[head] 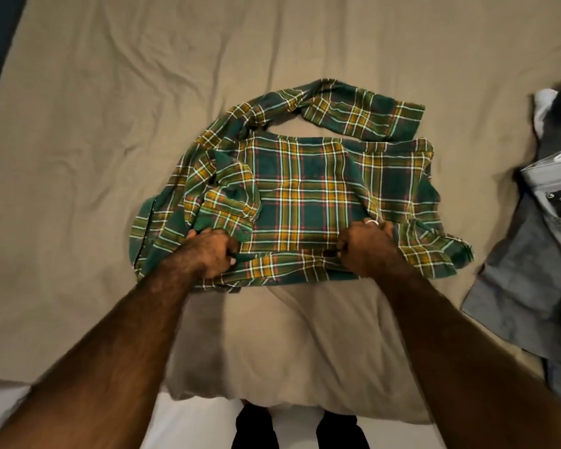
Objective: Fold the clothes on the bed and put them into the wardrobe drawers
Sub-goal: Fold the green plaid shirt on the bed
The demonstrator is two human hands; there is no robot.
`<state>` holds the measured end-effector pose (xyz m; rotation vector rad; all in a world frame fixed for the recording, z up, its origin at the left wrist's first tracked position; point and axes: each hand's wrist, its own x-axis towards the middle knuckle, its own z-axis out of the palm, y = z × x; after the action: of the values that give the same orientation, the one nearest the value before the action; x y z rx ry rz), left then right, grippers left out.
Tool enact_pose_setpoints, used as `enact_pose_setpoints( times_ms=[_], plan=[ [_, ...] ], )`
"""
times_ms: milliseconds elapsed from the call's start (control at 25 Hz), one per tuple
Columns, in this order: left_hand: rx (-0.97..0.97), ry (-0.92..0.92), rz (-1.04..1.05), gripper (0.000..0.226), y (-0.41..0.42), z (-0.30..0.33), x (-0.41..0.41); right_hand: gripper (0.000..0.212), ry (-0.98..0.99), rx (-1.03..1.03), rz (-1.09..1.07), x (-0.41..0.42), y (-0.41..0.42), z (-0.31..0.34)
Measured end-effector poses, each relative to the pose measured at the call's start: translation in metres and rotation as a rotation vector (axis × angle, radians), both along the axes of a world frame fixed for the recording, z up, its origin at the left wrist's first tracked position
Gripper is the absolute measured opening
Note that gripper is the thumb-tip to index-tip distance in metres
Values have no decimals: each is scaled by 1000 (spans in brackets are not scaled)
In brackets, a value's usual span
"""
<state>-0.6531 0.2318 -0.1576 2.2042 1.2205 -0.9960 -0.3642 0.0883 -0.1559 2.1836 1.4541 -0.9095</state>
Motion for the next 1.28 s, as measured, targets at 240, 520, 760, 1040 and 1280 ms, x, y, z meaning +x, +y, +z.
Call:
enact_pose_setpoints(
  times_ms=[240, 520, 760, 1040, 1280],
  plan=[
    [635, -324, 215, 42, -8, -1, -1, 39, -197, 462, -166, 4, 0, -10],
    [427, -450, -74, 62, -95, -51, -2, 54, 73, 635, -35, -29, -69, -54],
    [441, -272, 129, 68, -105, -60, 15, 66, -133, 610, -302, 0, -96, -62],
    [306, -547, -156, 34, -96, 7, 167, 35, -135, 658, -388, 43, -63, -26],
    [262, -715, 41, 58, -22, 37, 319, 23, -151, 819, -701, 56, -76, -13]
  ],
)
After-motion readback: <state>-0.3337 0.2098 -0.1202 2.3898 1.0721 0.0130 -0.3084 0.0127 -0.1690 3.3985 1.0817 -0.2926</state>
